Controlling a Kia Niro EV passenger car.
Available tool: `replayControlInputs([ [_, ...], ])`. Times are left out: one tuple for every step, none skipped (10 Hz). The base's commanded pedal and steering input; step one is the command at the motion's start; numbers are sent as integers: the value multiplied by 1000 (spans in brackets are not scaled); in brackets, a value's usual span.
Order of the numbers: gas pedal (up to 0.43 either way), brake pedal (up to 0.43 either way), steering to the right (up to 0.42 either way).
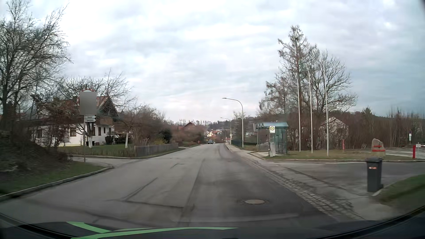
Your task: Follow the waypoints while adhering to traffic rules and regulations
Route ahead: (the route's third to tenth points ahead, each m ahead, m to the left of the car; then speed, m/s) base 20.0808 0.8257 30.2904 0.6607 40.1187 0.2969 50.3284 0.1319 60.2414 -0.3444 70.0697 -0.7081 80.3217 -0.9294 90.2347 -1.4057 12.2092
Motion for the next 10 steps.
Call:
replayControlInputs([
  [87, 0, 1],
  [87, 0, 1],
  [87, 0, 1],
  [87, 0, 1],
  [87, 0, 2],
  [87, 0, 2],
  [87, 0, 2],
  [87, 0, 2],
  [87, 0, 2],
  [87, 0, 2],
])
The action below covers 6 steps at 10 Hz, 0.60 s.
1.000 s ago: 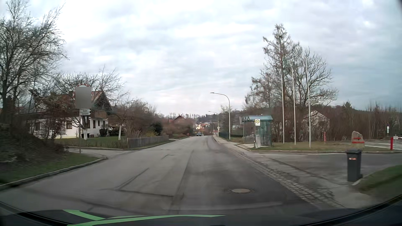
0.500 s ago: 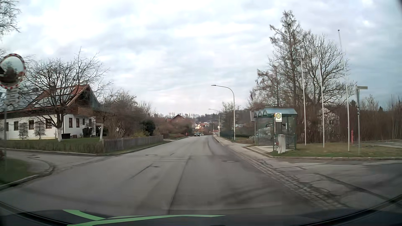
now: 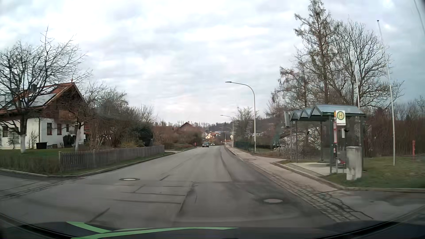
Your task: Follow the waypoints while adhering to traffic rules and regulations
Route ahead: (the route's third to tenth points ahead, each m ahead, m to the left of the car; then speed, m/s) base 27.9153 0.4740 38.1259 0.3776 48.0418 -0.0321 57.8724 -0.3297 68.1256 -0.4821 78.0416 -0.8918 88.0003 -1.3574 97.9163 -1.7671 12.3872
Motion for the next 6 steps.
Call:
replayControlInputs([
  [87, 0, 2],
  [87, 0, 2],
  [87, 0, 2],
  [87, 0, 3],
  [87, 0, 3],
  [87, 0, 3],
])
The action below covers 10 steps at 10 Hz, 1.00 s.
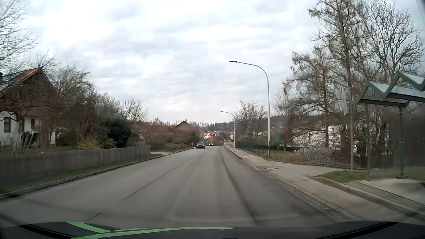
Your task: Follow the waypoints while adhering to traffic rules and regulations
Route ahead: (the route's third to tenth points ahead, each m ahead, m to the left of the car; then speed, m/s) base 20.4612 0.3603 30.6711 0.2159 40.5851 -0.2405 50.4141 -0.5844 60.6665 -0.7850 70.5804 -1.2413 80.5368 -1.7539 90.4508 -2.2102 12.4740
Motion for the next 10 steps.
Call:
replayControlInputs([
  [87, 0, 3],
  [79, 0, 3],
  [79, 0, 4],
  [79, 0, 3],
  [79, 0, 4],
  [87, 0, 3],
  [87, 0, 4],
  [87, 0, 3],
  [87, 0, 4],
  [87, 0, 4],
])
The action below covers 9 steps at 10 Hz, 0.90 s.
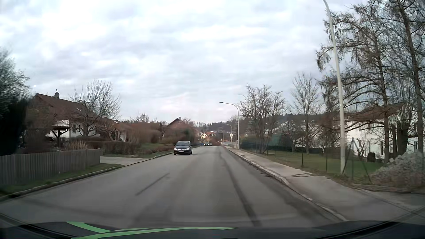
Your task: Follow the waypoints while adhering to traffic rules and regulations
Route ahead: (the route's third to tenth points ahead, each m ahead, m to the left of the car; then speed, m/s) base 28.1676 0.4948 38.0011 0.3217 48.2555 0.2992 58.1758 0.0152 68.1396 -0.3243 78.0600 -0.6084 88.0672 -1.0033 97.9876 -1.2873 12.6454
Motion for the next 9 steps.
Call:
replayControlInputs([
  [87, 0, 4],
  [87, 0, 4],
  [87, 0, 4],
  [87, 0, 4],
  [79, 0, 4],
  [79, 0, 4],
  [79, 0, 4],
  [79, 0, 4],
  [67, 0, 4],
])
